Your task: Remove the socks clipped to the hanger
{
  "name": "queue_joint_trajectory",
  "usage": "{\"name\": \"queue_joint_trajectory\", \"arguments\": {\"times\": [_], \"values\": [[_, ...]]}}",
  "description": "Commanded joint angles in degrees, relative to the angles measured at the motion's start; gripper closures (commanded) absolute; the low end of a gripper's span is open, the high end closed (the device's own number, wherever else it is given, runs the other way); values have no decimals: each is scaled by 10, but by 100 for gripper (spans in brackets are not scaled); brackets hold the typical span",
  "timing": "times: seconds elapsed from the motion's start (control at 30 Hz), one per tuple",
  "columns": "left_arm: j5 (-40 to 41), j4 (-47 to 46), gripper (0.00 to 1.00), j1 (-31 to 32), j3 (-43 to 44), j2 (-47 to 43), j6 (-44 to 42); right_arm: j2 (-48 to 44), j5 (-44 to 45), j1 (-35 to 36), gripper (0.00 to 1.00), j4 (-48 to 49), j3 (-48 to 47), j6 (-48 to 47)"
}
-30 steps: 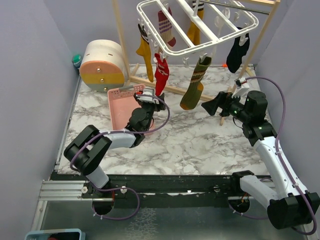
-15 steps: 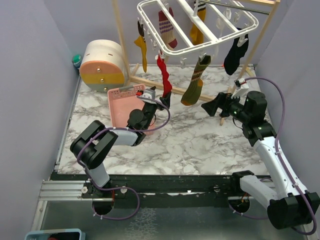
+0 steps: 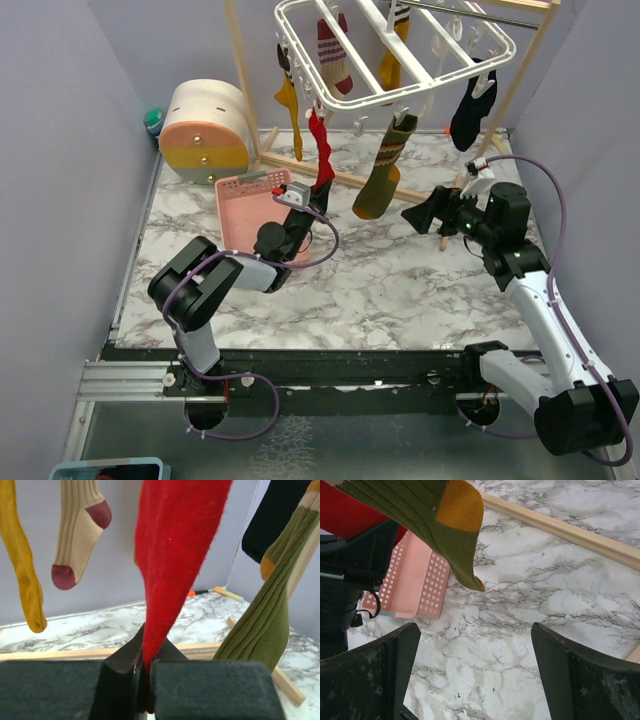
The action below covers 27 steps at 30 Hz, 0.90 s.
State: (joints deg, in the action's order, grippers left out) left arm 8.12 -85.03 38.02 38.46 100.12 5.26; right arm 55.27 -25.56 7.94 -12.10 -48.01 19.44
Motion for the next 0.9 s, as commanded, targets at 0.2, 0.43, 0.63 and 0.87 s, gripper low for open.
{"name": "queue_joint_trajectory", "arguments": {"times": [0.2,0.43,0.63,0.87], "values": [[-4,-21,100,-2,18,28,8,-38,-9,10,1,5,-42,-5],[14,-17,100,9,21,39,0,-41,1,52,0,57,-119,49],[25,-4,100,21,35,49,-9,11,65,192,0,103,-166,46],[43,25,100,25,47,46,-7,153,251,406,0,104,-267,-64]]}}
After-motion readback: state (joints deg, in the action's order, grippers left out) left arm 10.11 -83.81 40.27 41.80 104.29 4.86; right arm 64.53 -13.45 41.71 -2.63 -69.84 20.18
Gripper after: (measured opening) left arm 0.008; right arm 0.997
